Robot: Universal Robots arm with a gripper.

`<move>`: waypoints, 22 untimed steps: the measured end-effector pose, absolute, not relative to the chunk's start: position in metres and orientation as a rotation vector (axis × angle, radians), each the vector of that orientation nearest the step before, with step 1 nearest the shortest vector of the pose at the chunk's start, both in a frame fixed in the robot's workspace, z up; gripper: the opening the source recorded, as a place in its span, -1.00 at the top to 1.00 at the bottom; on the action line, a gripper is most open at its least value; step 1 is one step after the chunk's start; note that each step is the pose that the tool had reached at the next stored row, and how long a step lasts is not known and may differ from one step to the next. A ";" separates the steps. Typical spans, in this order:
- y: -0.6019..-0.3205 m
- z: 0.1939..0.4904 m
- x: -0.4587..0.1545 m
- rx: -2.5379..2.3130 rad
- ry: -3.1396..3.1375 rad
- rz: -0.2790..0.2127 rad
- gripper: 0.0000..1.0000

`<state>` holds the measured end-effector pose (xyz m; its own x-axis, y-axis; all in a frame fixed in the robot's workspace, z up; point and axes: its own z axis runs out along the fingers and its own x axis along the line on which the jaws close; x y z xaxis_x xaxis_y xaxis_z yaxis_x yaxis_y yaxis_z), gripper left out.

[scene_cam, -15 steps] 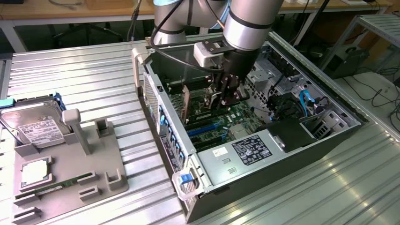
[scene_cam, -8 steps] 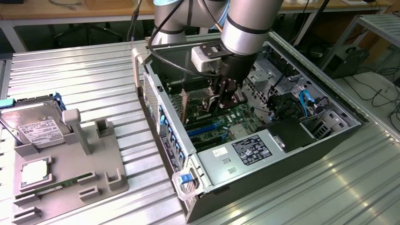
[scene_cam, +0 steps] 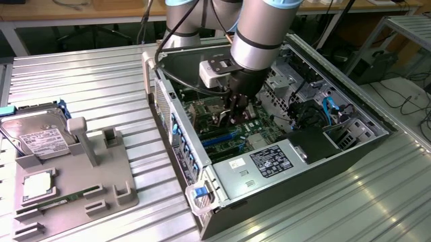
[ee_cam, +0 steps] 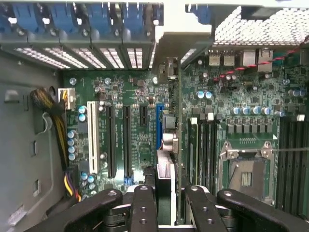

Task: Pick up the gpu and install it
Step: 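Insert the gpu into the slot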

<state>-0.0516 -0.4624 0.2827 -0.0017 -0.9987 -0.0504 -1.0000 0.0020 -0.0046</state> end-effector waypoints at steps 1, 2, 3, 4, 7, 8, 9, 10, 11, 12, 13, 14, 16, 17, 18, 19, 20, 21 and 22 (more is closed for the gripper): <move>-0.463 0.281 -0.052 -2.192 2.196 0.050 0.44; -0.464 0.280 -0.052 -2.192 2.196 0.050 0.44; -0.467 0.278 -0.052 -2.192 2.196 0.050 0.44; -0.468 0.277 -0.052 -2.191 2.196 0.050 0.44; -0.468 0.275 -0.054 -2.192 2.196 0.050 0.44; -0.468 0.274 -0.055 -2.192 2.196 0.050 0.44; -0.468 0.273 -0.055 -2.191 2.196 0.050 0.44; -0.468 0.271 -0.055 -2.192 2.196 0.050 0.44; -0.468 0.270 -0.055 -2.191 2.196 0.050 0.44; -0.468 0.269 -0.056 -2.191 2.196 0.050 0.44; -0.468 0.269 -0.056 -2.191 2.196 0.050 0.44; -0.468 0.268 -0.057 -2.191 2.196 0.050 0.44; -0.468 0.267 -0.058 -2.191 2.196 0.050 0.44; -0.468 0.266 -0.059 -2.192 2.196 0.050 0.44; -0.468 0.266 -0.059 -2.191 2.196 0.050 0.44; -0.468 0.264 -0.060 -2.191 2.196 0.050 0.44; -0.468 0.263 -0.060 -2.191 2.196 0.050 0.44; -0.468 0.262 -0.060 -2.191 2.196 0.051 0.44; -0.468 0.261 -0.060 -2.191 2.195 0.051 0.44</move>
<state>-0.0605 -0.4680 0.2609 -0.0017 -0.9987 -0.0509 -1.0000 0.0019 -0.0046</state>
